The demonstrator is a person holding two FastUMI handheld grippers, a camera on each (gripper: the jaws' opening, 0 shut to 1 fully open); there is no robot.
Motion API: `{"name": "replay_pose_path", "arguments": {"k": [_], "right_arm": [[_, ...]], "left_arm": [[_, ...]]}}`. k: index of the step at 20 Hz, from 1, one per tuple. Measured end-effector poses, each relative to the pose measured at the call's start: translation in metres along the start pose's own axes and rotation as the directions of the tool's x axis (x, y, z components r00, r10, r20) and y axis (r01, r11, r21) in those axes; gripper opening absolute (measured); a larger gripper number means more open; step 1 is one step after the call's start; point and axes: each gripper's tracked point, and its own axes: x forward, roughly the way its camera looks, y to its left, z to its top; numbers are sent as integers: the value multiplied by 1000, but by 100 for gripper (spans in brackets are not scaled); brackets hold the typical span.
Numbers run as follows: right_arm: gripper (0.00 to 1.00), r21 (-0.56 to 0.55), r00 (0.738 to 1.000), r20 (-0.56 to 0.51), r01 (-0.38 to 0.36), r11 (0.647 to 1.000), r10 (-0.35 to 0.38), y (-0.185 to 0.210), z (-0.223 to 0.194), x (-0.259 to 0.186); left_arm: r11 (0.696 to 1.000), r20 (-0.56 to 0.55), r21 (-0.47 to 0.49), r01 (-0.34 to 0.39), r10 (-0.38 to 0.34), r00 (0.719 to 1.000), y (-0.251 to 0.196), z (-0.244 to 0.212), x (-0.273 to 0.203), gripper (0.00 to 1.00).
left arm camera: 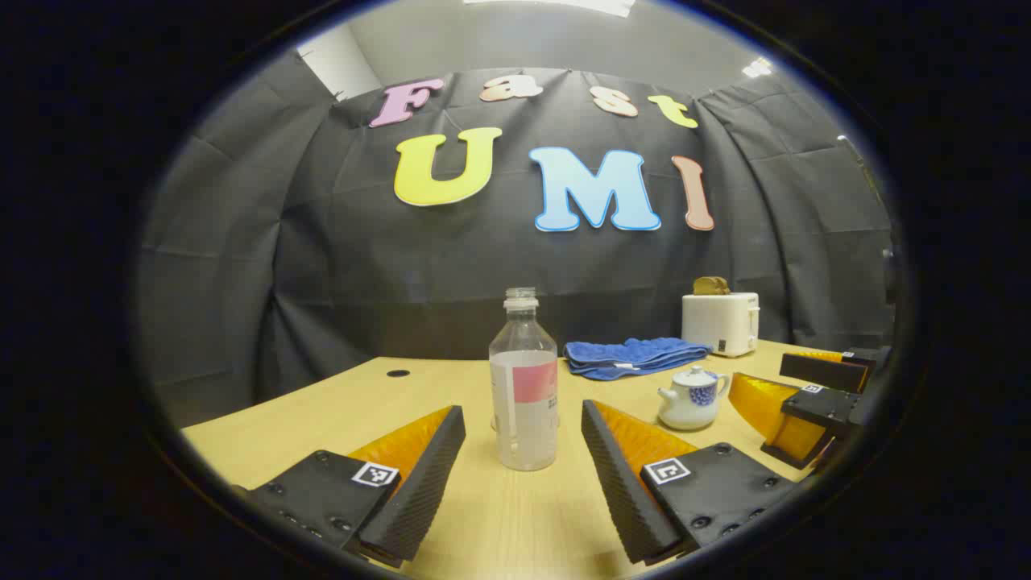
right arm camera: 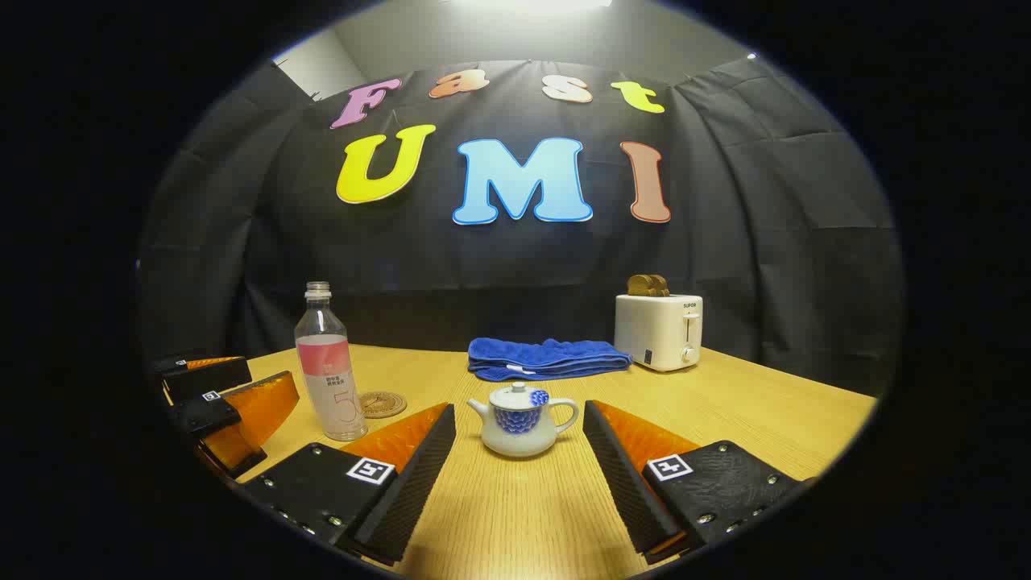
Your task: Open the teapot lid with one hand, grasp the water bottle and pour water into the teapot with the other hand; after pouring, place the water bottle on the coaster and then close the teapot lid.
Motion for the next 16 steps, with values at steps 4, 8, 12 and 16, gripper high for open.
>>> {"name": "replay_pose_path", "arguments": {"k": [4,8,12,16], "right_arm": [[98,1,1000,-1,17,1000,-17,-2,0,0],[98,1,1000,0,2,1000,-2,1,0,1],[98,3,1000,2,-4,1000,4,2,1,3],[98,-4,1000,-12,-21,1000,21,5,-1,9]], "left_arm": [[1000,-1,0,-2,2,1000,0,0,0,100],[1000,-2,-1,17,-17,1000,-3,0,0,100],[1000,1,-5,31,-31,1000,-5,1,2,100],[1000,-3,17,18,-18,1000,-7,1,4,100]]}}
